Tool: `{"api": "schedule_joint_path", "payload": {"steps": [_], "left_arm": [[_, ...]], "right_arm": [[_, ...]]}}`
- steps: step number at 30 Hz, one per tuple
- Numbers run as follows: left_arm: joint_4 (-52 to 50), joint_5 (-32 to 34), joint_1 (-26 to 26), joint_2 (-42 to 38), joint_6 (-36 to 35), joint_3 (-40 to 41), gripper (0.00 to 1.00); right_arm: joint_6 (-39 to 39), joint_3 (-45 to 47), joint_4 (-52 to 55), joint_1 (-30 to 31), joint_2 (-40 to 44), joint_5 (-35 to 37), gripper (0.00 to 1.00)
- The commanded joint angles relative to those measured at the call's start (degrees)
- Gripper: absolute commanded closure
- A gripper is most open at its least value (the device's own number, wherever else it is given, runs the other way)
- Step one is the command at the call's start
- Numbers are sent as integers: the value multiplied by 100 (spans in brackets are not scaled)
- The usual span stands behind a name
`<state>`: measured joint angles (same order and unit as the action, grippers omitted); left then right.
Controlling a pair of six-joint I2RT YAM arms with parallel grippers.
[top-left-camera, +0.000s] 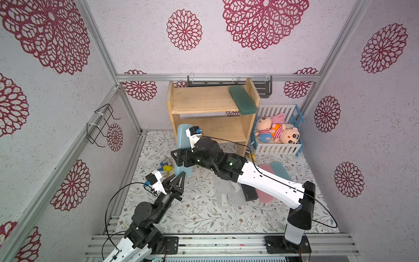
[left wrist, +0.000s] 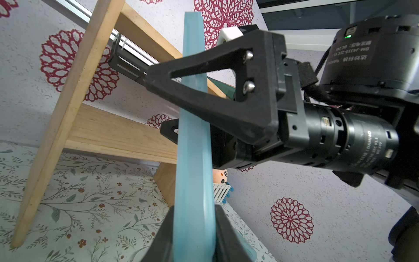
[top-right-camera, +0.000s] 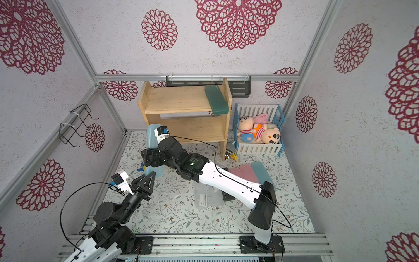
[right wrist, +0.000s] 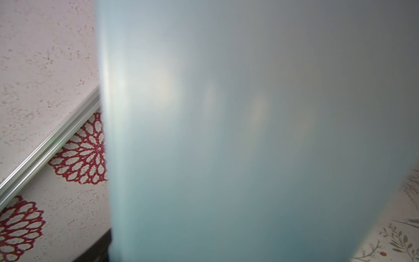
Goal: Remove the pencil cases from the shelf
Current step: Pick up the pencil case from the shelf, then place the pencil case at the center of the board.
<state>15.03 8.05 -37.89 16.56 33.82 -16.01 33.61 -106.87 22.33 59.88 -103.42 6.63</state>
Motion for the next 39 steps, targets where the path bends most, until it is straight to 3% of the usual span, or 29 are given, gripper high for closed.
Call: {"api": "schedule_joint_path", "payload": {"steps": [1, 7, 11, 12, 14, 15, 20, 27, 31, 39], "left_arm": [[211, 41, -71, -102, -157, -34, 100], [200, 38, -74, -74, -170, -73, 100], [188, 88, -72, -65, -144, -67, 100], [173, 132, -76, -78, -123, -53, 81], [13, 409, -67, -108, -11, -68, 6], [-204, 622, -69, -132, 65, -115, 3], [-791, 1111, -74, -342, 161, -227, 3], [-2138, 2495, -59, -781, 759, -409, 3], [-2481, 2624, -61, -853, 1042, -469, 3], [-2626, 2576, -61, -445, 1205, -576, 3]], "right_arm": [[-161, -176, 252, -29, -38, 434, 12], [-174, -194, 342, -20, -47, 534, 12], [-184, -169, 344, -20, 0, 595, 22], [-203, -159, 338, -20, 21, 627, 25], [-230, -153, 417, -23, 42, 744, 30], [-248, -150, 504, -29, 41, 820, 31], [-288, 456, 715, -83, 272, 1063, 35], [-94, 2094, 697, -133, 480, 517, 34], [142, 2876, 415, -136, 414, 141, 32], [205, 2912, 344, -180, -263, -19, 28]]}}
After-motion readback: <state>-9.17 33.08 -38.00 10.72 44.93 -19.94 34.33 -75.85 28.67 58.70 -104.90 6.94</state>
